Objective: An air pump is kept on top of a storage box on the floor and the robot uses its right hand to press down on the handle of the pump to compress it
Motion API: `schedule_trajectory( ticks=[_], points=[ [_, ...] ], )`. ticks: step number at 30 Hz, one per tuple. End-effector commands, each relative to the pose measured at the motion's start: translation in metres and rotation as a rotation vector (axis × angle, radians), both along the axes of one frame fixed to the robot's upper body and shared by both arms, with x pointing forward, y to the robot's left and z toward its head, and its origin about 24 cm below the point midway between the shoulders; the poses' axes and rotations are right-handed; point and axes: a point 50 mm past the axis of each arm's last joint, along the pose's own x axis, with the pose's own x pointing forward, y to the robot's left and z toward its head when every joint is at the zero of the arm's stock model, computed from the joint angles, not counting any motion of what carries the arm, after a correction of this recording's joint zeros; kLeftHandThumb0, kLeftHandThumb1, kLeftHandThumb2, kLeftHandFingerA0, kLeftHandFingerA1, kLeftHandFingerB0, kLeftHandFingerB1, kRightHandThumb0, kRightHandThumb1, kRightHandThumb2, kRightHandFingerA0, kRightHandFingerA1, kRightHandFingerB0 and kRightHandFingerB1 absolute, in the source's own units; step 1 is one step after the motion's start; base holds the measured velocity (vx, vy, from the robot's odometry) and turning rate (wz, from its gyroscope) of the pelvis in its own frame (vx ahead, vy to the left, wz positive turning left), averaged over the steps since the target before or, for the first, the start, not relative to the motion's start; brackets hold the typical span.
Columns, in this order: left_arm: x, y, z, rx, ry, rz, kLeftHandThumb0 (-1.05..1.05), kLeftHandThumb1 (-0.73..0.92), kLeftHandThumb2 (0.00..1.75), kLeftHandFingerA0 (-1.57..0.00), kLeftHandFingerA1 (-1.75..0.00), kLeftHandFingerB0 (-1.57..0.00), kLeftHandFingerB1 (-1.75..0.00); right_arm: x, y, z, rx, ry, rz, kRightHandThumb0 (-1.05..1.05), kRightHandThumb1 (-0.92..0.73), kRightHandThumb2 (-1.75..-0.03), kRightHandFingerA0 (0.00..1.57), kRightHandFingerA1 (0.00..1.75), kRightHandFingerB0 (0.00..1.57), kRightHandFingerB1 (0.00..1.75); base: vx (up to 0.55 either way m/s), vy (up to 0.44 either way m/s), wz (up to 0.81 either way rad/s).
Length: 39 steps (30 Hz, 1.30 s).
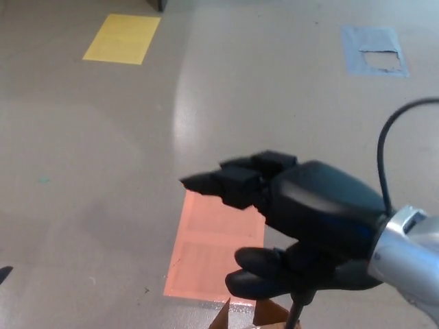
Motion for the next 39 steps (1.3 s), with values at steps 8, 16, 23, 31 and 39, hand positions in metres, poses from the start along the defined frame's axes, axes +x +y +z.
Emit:
schedule_trajectory(
  ticks=[8,16,23,31,39],
  points=[
    [-0.002,0.003,0.002,0.021,-0.013,-0.005,-0.57,0.8,0.63,-0.26,-0.31,-0.22,-0.28,0.001,-0.021,-0.091,-0.125,0.17,-0.151,-0.84,-0.83,-1.19,0.0,0.25,0.06,0.24,0.0,0.0,0.0],
    [-0.003,0.003,0.001,0.026,-0.016,-0.014,-0.56,0.79,0.64,-0.27,-0.33,-0.24,-0.29,-0.018,-0.034,-0.128,-0.162,0.286,-0.177,-0.85,-0.84,-1.2,0.0,0.21,0.01,0.21,0.0,0.0,0.0],
    [-0.003,0.003,0.0,0.01,-0.016,-0.005,-0.56,0.79,0.64,-0.28,-0.33,-0.23,-0.29,0.007,-0.025,-0.168,-0.244,0.297,-0.228,-0.87,-0.85,-1.14,0.06,0.22,0.06,0.22,0.0,0.0,0.0],
    [-0.002,0.001,0.0,0.011,-0.02,-0.008,-0.56,0.79,0.64,-0.28,-0.33,-0.22,-0.29,0.045,-0.009,-0.204,-0.355,0.345,-0.335,-0.89,-0.88,-1.19,0.02,0.17,0.02,0.15,0.0,0.0,0.0],
    [0.001,-0.001,0.002,0.004,-0.027,-0.021,-0.57,0.79,0.64,-0.26,-0.33,-0.22,-0.29,0.066,-0.015,-0.219,-0.395,0.376,-0.464,-0.9,-0.87,-1.19,0.02,0.16,0.02,0.15,0.0,0.0,0.0]
  ],
)
